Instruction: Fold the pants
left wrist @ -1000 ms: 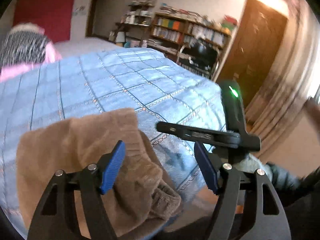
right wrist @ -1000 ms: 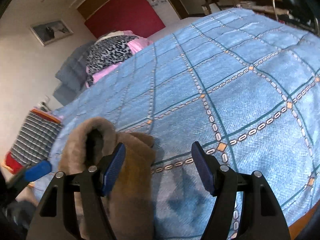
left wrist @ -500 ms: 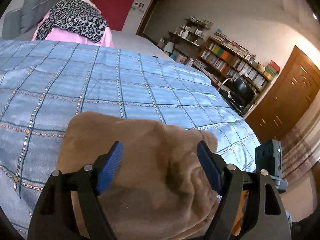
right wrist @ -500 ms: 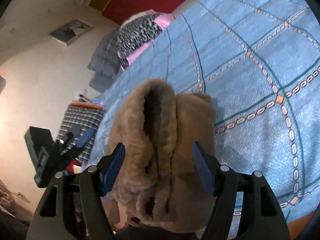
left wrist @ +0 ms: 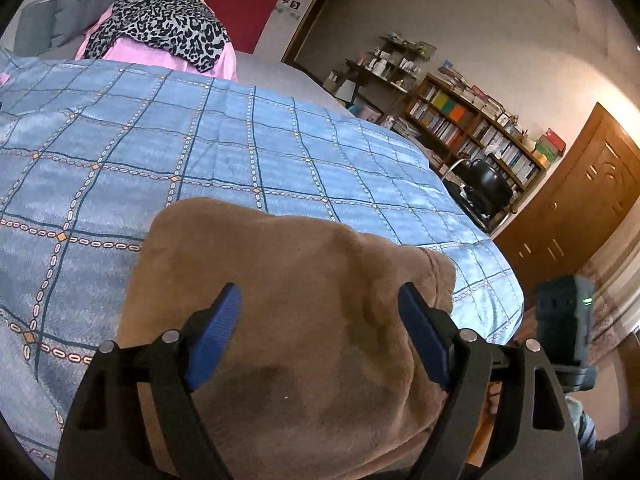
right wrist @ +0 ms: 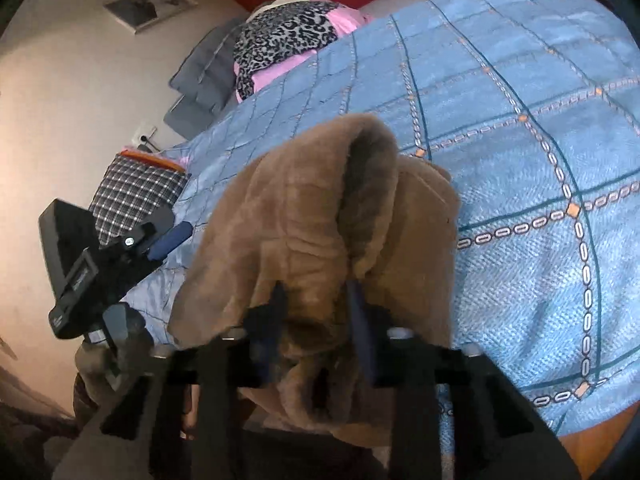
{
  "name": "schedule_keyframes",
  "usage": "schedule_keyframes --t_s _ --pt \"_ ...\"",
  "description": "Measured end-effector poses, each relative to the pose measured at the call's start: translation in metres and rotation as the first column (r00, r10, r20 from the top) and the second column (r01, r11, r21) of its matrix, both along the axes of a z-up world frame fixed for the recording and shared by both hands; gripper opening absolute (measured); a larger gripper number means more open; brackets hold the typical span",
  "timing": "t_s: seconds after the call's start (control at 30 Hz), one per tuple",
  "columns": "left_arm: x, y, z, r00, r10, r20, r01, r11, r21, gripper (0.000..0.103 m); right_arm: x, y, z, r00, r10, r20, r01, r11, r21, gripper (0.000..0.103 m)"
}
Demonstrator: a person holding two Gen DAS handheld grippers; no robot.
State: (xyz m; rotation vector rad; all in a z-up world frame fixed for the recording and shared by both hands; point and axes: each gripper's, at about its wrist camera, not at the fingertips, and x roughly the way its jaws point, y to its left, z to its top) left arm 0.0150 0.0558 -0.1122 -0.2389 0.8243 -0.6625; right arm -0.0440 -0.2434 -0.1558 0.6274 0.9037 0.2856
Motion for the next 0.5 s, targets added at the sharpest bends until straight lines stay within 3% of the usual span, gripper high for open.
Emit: schedule_keyframes --t_s 0.1,0.2,0.33,0.4,0.43,0.47,0.5 --pt "0.001 0.006 -0.001 1.000 0.013 0.000 -0.013 1.000 -0.001 0.083 -0.012 0.001 0.023 0.996 0.061 0.062 -0.064 0.997 0.047 0.012" --pt "0.002 0.010 -0.001 1.000 0.025 -0.004 -0.025 1.000 -0.009 0.083 -0.026 0.007 0.042 0.987 0.127 0.096 -0.130 0.991 0.027 0.010" --pt "0.001 0.005 -0.004 1.000 0.011 -0.007 -0.011 1.000 -0.019 0.083 -0.033 0.015 0.039 0.986 0.157 0.062 -0.158 0.987 0.002 0.010" --pt "0.000 0.001 -0.005 1.000 -0.003 -0.005 0.003 1.000 -0.015 0.083 -0.032 0.018 0.030 0.989 0.145 0.025 -0.144 0.988 -0.052 0.012" --pt "-0.001 0.000 -0.005 1.000 -0.007 0.000 0.007 1.000 -0.011 0.083 -0.030 0.019 0.025 0.994 0.113 0.002 -0.111 0.986 -0.125 0.021" --pt "-0.002 -0.002 -0.004 1.000 -0.010 0.003 0.010 1.000 -0.006 0.083 -0.028 0.017 0.023 0.996 0.095 -0.006 -0.094 0.985 -0.141 0.031" --pt "-0.003 -0.003 -0.004 1.000 -0.015 0.006 0.015 1.000 -0.002 0.083 -0.027 0.015 0.022 0.997 0.083 -0.007 -0.083 0.987 -0.135 0.056"
